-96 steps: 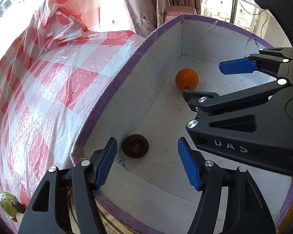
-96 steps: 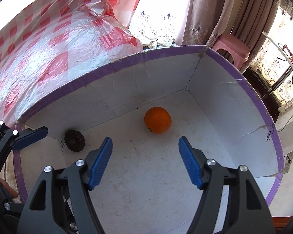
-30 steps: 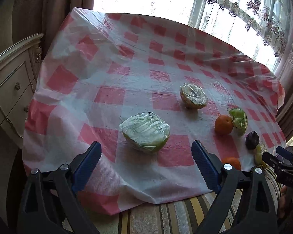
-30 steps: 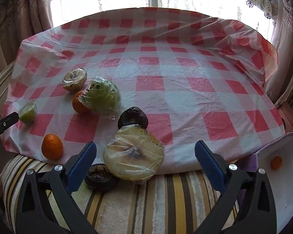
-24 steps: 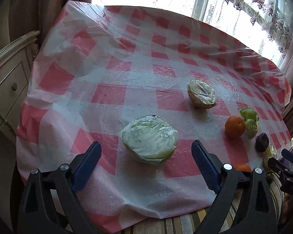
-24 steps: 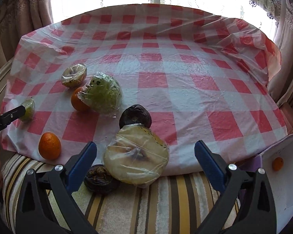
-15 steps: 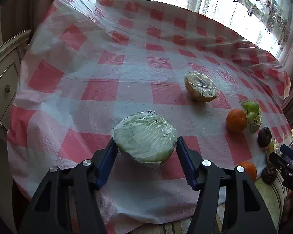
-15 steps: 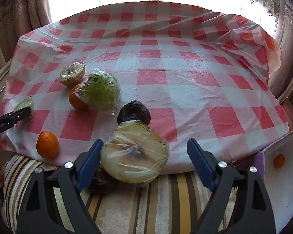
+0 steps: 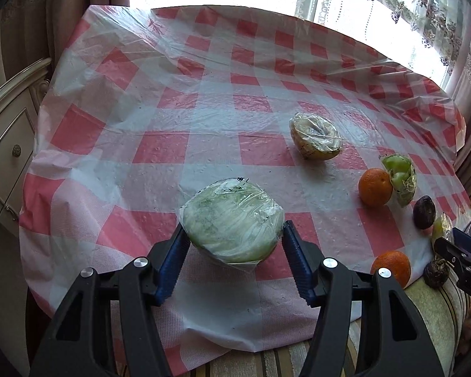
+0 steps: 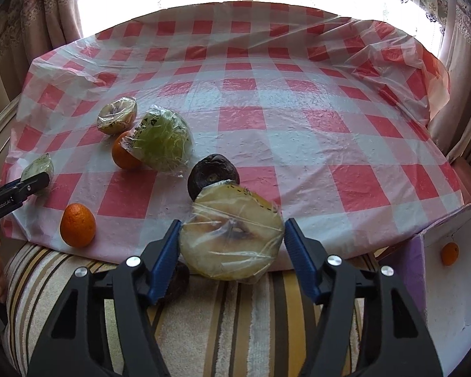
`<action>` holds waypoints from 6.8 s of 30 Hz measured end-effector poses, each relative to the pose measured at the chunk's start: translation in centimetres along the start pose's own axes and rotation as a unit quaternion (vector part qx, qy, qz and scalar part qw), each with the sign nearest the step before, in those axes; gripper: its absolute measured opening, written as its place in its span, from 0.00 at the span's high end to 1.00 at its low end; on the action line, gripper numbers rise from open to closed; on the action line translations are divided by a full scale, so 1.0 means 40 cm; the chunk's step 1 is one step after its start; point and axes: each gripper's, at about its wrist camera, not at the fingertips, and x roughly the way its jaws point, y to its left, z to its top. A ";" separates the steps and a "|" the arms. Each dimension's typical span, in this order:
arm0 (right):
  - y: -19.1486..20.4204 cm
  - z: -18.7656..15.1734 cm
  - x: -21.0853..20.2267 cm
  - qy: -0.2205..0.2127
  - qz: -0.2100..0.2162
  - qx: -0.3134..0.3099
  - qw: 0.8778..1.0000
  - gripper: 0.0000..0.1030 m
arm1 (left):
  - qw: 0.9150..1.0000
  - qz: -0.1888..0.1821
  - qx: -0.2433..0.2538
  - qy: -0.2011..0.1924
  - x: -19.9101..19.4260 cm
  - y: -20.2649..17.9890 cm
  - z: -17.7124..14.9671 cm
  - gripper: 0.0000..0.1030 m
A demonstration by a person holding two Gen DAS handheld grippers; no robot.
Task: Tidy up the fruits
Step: 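Carry the cabbage and melon half into the white box and release both, then move both tools back over the table toward the remaining fruits, then grasp an orange with the left tool while the right tool grasps the wrapped green pear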
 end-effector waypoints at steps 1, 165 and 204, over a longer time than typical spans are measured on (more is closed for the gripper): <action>-0.005 -0.002 -0.001 0.000 0.002 0.004 1.000 0.36 | 1.000 0.002 0.003 -0.003 -0.005 -0.003 0.000 0.44; -0.039 -0.010 -0.166 -0.055 0.013 -0.062 0.996 0.02 | 0.990 -0.107 0.086 0.002 -0.145 -0.212 -0.079 0.06; 0.092 0.265 0.177 0.059 0.176 -0.106 0.977 0.11 | 0.975 -0.192 0.080 0.081 0.023 -0.232 -0.064 0.64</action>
